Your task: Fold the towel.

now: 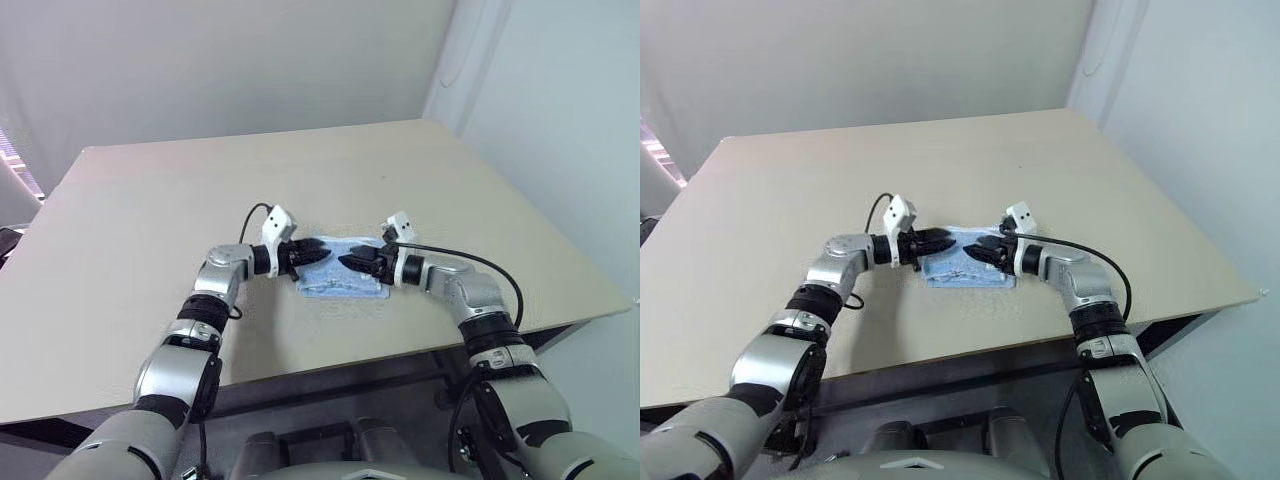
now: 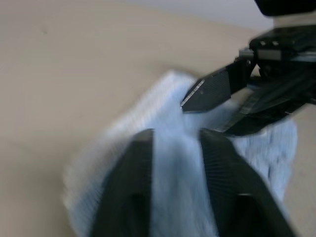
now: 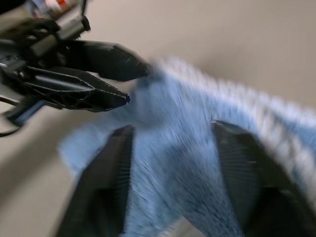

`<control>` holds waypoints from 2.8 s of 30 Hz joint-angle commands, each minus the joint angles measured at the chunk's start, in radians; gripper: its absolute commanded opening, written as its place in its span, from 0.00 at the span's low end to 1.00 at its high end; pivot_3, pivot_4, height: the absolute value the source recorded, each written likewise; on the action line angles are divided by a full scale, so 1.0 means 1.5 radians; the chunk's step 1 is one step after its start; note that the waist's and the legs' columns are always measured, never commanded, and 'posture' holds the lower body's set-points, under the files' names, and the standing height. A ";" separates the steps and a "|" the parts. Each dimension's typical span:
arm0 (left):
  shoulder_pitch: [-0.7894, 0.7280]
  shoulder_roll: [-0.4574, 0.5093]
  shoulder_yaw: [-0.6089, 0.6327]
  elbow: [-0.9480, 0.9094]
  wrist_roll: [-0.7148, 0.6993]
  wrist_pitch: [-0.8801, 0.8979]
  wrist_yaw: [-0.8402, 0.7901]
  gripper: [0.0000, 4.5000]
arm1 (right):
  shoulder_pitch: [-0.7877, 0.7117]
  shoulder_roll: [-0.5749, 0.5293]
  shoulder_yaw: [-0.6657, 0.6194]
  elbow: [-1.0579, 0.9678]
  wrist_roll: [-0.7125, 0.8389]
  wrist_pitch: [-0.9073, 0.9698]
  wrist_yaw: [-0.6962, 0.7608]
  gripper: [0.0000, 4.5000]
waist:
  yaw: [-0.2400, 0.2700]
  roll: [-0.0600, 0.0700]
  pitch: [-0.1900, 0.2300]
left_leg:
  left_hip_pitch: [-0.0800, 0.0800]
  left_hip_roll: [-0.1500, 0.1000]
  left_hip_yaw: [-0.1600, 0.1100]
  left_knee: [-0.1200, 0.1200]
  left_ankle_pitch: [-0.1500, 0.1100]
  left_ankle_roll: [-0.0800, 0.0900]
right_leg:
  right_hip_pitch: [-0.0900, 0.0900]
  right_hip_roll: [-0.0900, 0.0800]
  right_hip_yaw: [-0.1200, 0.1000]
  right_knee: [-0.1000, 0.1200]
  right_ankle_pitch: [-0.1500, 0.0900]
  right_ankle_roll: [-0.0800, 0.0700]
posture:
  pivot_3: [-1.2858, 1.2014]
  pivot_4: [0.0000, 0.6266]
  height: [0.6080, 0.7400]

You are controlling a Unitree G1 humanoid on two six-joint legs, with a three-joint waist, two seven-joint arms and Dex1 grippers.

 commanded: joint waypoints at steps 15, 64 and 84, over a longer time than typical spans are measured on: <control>0.243 0.168 -0.006 -0.466 -0.066 0.241 -0.028 0.84 | -0.157 -0.118 -0.181 0.221 0.149 0.463 -0.050 1.00 | 0.000 0.001 0.000 | 0.000 0.001 0.001 -0.001 0.000 0.000 | -0.001 0.000 0.000 -0.001 0.000 0.000 | 0.52 0.00 0.92; 0.292 0.202 -0.048 -0.525 -0.059 0.183 0.015 0.85 | -0.263 0.022 -0.079 0.492 -0.015 0.331 0.124 0.01 | -0.037 0.000 0.000 | 0.001 0.001 0.000 -0.001 0.000 0.000 | 0.000 0.001 0.000 0.000 0.000 0.000 | 0.52 0.00 0.92; 0.248 0.192 -0.029 -0.474 -0.072 0.188 0.028 0.85 | -0.172 -0.102 -0.516 0.178 0.209 0.293 -0.215 0.01 | -0.030 0.001 0.001 | -0.001 0.000 0.000 -0.002 0.000 0.000 | -0.001 0.000 0.000 -0.001 -0.001 0.000 | 0.52 0.00 0.92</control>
